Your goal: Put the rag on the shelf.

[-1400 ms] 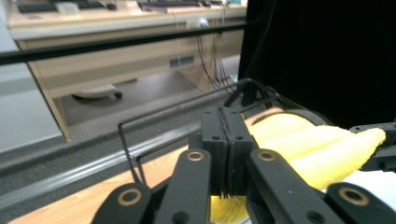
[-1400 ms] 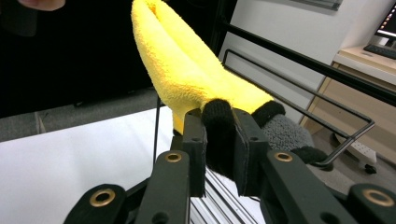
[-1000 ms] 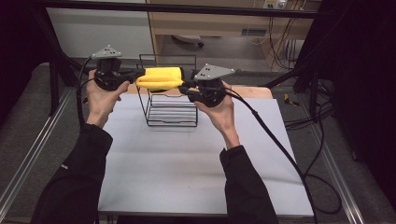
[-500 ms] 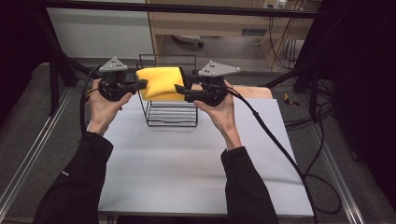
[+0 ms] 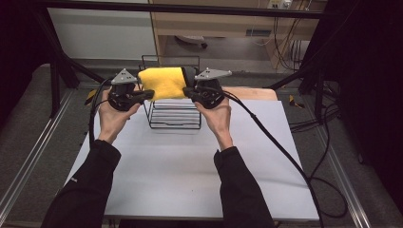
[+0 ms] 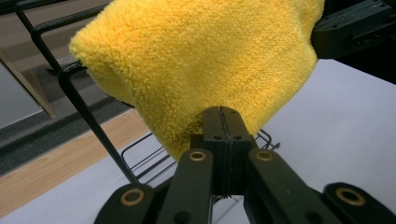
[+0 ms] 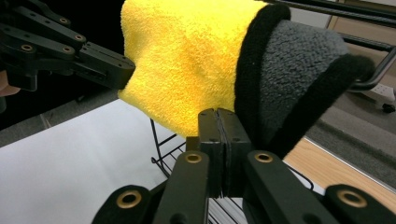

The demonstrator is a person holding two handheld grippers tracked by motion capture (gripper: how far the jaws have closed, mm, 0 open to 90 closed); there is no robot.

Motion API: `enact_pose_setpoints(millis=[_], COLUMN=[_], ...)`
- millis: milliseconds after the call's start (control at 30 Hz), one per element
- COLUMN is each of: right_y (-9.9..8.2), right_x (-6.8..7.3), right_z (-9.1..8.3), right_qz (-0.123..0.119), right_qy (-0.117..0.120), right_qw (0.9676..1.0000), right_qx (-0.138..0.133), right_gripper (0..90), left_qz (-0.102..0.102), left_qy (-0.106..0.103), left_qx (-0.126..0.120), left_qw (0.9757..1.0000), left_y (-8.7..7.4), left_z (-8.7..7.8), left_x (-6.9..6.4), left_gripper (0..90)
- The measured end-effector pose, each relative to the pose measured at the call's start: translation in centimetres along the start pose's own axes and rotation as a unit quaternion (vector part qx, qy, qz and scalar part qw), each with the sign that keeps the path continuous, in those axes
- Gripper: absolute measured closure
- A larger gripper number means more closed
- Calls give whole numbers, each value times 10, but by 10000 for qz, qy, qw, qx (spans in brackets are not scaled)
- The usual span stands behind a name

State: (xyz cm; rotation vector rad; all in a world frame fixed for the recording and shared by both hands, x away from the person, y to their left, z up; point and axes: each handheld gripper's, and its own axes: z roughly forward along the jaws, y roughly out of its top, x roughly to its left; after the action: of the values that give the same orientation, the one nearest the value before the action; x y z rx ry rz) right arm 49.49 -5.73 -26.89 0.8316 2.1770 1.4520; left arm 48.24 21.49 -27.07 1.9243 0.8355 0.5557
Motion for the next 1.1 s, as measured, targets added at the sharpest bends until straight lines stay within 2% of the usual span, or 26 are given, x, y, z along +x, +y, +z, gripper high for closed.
enact_pose_setpoints(millis=[100,167,333,433,500,600,700,800,967,1100], right_y=[1,2,2,-3,-8,-21,-37,-55,-87,-115], right_x=[1,1,3,0,-3,-9,-15,-22,-32,-40], right_z=[-6,-13,-36,-50,-59,-72,-83,-93,-108,-117], right_qz=[7,19,54,214,258,424,427,525,749,867], right_qy=[39,91,63,79,-9,-43,-158,-183,-306,-472], right_qw=[9999,9998,9996,9995,9995,9990,9990,9984,9964,9944], right_qx=[-93,-161,-276,-218,-179,-128,-16,141,239,370], right_gripper=[836,772,598,477,385,288,217,134,68,27], left_qz=[-42,-81,-255,-227,-187,-217,-127,-125,-167,-231], left_qy=[-30,-71,-52,-52,-18,-33,-62,-115,-202,-152], left_qx=[-22,-58,-34,32,100,156,377,448,474,555], left_qw=[10000,9999,9997,9997,9998,9996,9992,9989,9985,9981], left_y=[0,0,-3,-11,-19,-34,-50,-66,-95,-122], left_z=[-4,-9,-23,-29,-33,-36,-36,-36,-33,-29], left_x=[1,0,1,-2,-3,-5,-8,-11,-17,-23], left_gripper=[897,884,719,614,551,451,351,266,147,88])
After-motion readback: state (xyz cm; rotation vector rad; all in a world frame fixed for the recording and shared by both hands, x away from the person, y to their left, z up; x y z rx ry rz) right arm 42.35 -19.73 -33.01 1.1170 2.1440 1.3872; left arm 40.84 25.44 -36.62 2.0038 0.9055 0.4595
